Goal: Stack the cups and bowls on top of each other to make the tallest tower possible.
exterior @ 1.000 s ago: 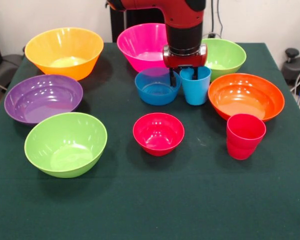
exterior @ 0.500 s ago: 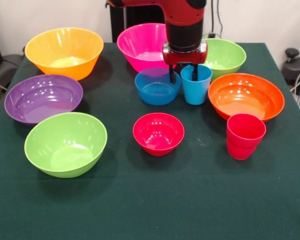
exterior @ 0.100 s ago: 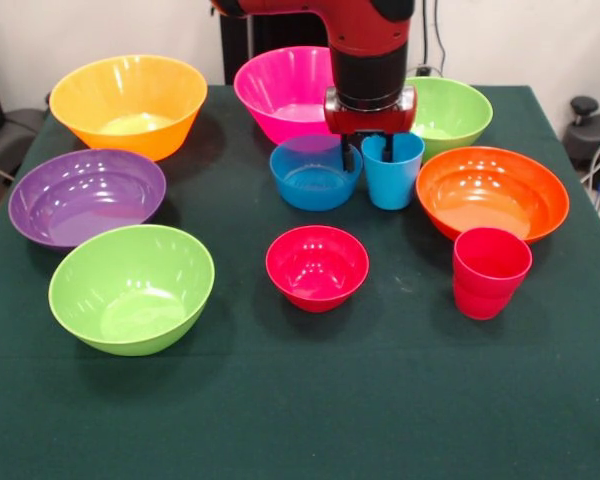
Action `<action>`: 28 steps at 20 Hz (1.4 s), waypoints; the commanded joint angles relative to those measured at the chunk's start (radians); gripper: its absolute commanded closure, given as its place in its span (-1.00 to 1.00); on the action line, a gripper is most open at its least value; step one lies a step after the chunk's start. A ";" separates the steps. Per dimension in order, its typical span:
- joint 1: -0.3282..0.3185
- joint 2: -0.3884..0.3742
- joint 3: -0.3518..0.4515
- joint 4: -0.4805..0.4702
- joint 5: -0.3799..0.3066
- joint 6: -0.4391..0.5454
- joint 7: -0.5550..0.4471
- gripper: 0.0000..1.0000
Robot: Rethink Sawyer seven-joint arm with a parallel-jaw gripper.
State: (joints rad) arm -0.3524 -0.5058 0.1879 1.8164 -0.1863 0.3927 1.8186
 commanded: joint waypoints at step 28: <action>-0.009 -0.018 0.081 -0.092 0.069 0.181 0.034 1.00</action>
State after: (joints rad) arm -0.3586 -0.5268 0.1903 1.7960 -0.1519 0.4574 1.8186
